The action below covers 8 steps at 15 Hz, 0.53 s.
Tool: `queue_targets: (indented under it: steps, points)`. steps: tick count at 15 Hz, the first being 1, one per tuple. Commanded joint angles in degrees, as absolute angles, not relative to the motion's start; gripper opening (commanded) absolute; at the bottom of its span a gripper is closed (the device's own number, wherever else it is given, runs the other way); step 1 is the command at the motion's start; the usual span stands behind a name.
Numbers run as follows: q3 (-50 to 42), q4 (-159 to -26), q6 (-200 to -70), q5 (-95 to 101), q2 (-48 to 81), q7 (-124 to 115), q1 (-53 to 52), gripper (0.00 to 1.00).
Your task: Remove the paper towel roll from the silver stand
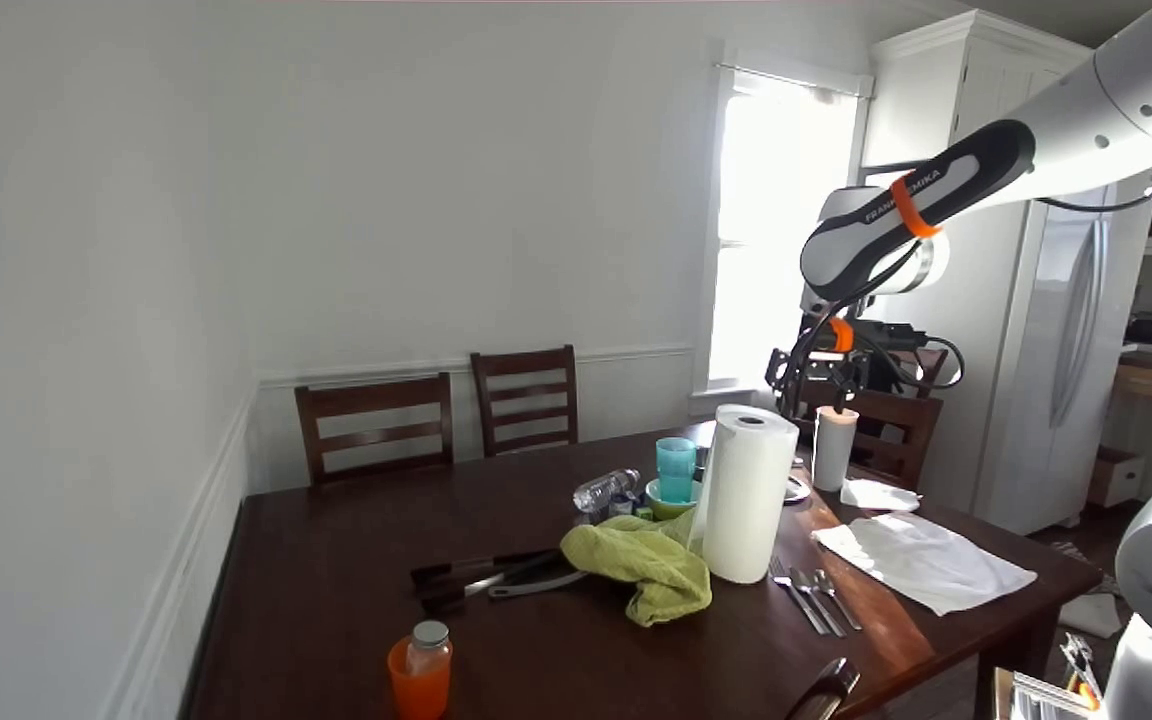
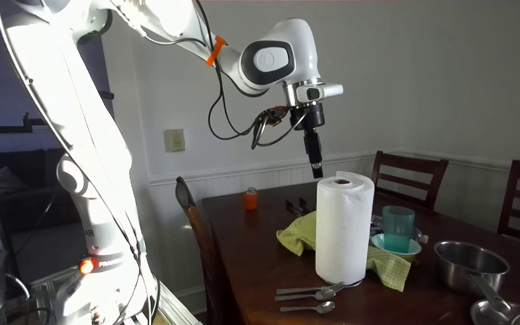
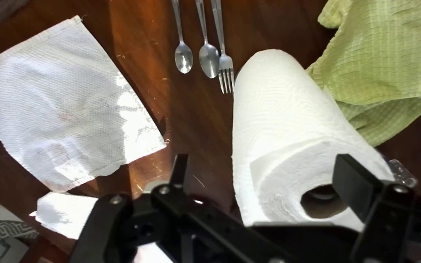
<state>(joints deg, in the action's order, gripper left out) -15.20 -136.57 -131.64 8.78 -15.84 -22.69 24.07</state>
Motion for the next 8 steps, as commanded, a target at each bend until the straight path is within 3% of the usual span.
queue_targets:
  steps: [1, 8]
  points:
    - [-17.77, -134.4, -134.73, 7.71, -11.86, -19.7, 24.46, 1.0]
    - [-20.57, -130.75, -136.39, 1.18, -5.46, -17.07, 23.36, 1.0]
